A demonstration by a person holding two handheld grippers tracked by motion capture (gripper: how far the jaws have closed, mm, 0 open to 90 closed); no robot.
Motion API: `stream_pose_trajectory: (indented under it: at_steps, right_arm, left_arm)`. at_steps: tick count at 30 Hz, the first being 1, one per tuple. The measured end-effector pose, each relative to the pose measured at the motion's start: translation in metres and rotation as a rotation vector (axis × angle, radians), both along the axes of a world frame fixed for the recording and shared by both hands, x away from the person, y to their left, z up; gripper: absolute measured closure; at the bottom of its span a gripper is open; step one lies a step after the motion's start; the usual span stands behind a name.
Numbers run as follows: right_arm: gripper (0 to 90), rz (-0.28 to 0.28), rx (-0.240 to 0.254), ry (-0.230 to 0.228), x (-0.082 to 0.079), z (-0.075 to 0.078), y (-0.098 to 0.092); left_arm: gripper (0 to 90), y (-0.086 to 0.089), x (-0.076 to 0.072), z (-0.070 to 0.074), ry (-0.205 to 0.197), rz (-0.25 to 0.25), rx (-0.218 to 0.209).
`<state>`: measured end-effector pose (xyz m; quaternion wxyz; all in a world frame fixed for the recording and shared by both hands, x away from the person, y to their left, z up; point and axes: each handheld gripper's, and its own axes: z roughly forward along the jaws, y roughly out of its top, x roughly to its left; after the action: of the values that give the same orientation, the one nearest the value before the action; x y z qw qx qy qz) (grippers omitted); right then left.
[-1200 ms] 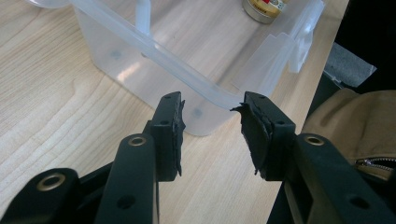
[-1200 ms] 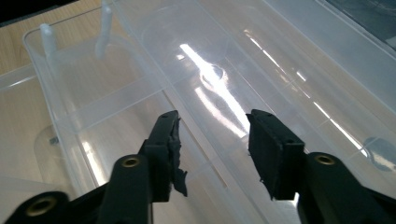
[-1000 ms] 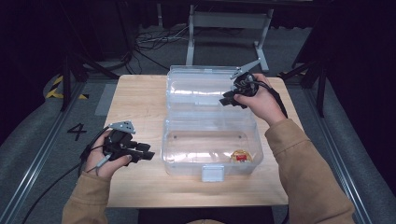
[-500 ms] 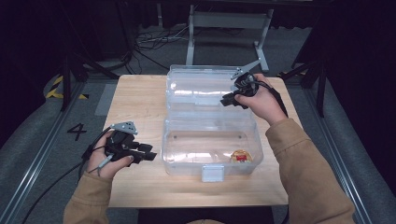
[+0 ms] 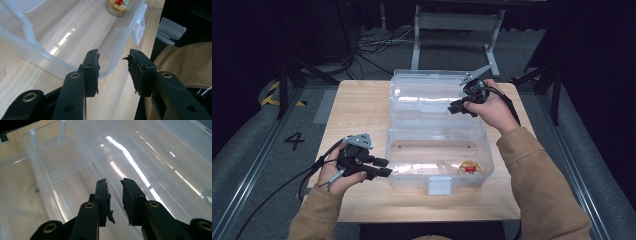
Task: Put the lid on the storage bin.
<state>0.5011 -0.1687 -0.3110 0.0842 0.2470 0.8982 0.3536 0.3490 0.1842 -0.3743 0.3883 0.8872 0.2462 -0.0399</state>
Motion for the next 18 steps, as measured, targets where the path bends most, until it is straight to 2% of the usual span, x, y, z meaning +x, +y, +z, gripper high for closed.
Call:
stream_pose_trajectory:
  at_steps: [7,18]
  right_arm:
    - [74.6,0.0,0.004,0.0,0.0,0.0,0.0]
    - [74.6,-0.002,0.011,0.006,0.0,-0.001,0.0]
  left_arm:
    - [61.7,-0.016,0.0,-0.007,-0.009,-0.03,-0.014]
    - [62.4,-0.038,0.004,-0.023,0.009,-0.065,0.04]
